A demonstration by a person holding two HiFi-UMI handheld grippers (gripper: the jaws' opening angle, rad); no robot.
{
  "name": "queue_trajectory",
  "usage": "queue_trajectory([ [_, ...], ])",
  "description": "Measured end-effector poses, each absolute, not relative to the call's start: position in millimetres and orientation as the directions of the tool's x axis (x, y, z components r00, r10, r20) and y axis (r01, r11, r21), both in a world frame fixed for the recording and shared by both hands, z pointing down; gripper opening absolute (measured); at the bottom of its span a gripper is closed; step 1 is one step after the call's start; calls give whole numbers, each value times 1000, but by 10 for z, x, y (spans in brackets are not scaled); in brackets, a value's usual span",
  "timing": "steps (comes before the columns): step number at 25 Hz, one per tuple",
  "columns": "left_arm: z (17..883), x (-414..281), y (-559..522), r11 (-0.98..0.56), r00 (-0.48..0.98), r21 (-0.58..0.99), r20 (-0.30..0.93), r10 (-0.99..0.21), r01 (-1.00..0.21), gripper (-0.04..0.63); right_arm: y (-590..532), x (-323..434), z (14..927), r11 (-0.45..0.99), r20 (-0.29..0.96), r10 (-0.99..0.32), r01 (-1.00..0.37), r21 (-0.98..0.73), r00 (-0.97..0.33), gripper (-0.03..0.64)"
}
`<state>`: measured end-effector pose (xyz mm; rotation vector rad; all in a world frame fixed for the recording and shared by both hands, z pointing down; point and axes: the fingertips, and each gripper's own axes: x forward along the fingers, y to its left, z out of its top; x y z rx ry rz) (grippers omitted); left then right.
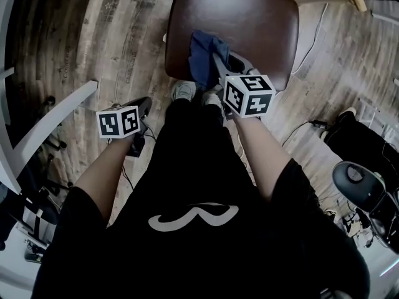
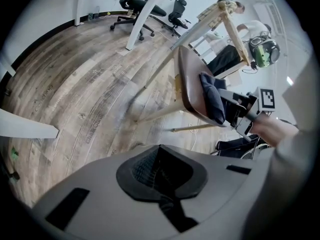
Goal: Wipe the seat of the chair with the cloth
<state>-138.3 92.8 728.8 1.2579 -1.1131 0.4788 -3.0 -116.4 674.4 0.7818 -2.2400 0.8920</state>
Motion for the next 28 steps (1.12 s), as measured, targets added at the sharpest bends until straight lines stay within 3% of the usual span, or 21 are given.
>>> queue_trajectory([
  [19, 7211, -729, 709, 256, 456, 513, 854, -252, -819, 12, -1577, 1273, 6760, 544, 746, -415, -799, -255, -521, 52],
  [28, 7106, -512, 598, 256, 458, 521, 848, -268, -815, 12, -1770, 2068, 6734, 428, 769, -484, -879, -208, -418, 52],
])
